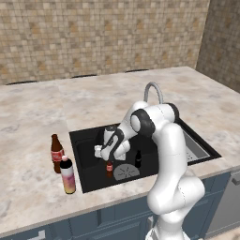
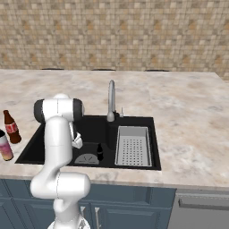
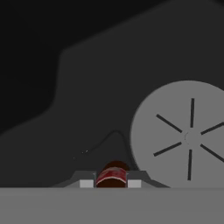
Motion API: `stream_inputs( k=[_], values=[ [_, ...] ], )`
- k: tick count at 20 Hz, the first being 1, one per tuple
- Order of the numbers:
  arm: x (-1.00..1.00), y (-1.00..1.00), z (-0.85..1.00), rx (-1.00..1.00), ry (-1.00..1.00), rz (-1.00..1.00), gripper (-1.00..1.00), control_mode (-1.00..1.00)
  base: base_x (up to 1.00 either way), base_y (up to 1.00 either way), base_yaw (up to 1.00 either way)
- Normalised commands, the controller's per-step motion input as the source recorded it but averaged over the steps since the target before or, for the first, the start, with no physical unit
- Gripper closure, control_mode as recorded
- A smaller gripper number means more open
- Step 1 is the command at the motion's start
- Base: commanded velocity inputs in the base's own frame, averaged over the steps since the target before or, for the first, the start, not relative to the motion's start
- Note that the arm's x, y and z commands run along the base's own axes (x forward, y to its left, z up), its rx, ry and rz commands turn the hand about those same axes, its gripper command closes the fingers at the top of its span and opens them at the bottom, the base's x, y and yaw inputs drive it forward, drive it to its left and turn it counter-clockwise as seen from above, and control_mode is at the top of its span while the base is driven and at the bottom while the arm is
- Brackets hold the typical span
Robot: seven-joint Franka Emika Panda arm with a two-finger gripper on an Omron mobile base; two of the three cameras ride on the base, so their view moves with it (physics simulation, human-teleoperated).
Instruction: Place the large bottle from the dining counter next to the other large bottle outside the sink, and place the small bottle from the dining counter next to the other small bottle inside the sink.
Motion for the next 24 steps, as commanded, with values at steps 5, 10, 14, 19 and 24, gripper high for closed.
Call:
stream_inputs(
  k=[5,10,14,19,24],
  values=[
    [0.00,0.00,0.00,0.00,0.00,0.00,1.00,-1.00,0.00,0.00,0.00],
    [0.00,0.00,0.00,0.00,0.00,0.00,-1.00,-1.00,0.00,0.00,0.00],
    [0.00,0.00,0.00,0.00,0.00,0.00,-1.00,-1.00,0.00,0.00,0.00],
    [0.00,0.00,0.01,0.00,0.00,0.00,-1.00,-1.00,0.00,0.00,0.00],
    [0.00,0.00,0.21,0.00,0.00,0.00,-1.00,-1.00,0.00,0.00,0.00]
  ],
)
